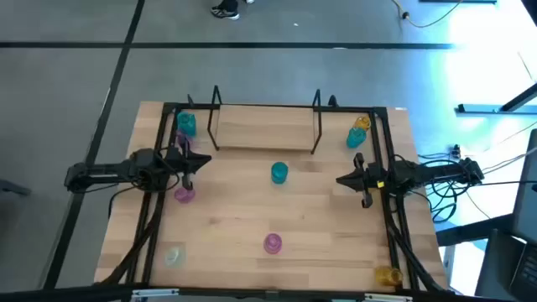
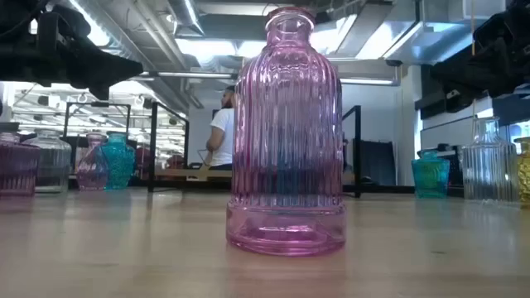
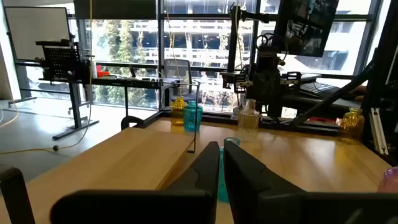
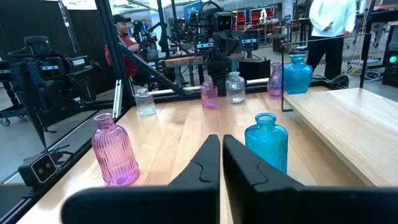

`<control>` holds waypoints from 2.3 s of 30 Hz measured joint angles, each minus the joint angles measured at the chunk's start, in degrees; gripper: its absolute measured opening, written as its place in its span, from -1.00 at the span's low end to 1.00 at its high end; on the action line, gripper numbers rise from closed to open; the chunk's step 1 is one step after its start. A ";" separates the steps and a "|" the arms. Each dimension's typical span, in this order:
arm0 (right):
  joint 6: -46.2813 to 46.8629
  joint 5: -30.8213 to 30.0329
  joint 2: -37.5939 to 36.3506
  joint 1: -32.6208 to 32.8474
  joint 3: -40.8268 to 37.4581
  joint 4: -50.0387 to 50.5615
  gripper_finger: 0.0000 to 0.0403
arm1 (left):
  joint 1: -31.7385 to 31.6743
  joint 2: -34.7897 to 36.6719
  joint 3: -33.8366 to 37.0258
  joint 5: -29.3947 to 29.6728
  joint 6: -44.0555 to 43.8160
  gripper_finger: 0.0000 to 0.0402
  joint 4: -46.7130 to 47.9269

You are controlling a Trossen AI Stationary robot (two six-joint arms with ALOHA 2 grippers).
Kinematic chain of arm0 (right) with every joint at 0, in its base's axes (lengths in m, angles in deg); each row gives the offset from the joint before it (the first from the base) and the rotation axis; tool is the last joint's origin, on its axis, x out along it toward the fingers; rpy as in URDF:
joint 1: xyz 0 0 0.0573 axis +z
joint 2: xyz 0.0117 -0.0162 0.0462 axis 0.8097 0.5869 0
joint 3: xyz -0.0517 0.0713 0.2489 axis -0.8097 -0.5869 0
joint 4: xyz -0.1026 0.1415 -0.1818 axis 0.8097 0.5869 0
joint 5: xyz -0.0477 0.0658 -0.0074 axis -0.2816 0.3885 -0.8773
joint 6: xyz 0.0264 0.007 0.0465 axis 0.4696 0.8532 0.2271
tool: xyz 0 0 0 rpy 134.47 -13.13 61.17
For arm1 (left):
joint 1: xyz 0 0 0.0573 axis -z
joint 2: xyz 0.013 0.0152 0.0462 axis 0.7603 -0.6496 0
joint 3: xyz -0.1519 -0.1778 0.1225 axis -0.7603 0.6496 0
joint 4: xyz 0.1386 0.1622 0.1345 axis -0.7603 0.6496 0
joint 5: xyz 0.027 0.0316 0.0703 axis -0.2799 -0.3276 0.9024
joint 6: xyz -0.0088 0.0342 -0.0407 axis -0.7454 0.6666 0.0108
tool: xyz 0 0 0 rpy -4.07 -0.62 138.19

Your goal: Sort vases onto shelf

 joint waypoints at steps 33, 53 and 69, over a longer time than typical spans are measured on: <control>0.02 0.00 0.01 0.00 0.00 0.00 -0.96 | 0.01 -0.01 0.00 0.01 0.00 -0.91 0.00; 0.02 0.00 0.01 0.00 0.00 0.00 -0.96 | 0.02 -0.01 0.00 0.00 -0.01 -0.91 0.00; 0.00 0.00 0.00 0.00 0.00 0.00 -0.96 | 0.01 0.00 0.00 0.02 1.62 -0.91 -4.37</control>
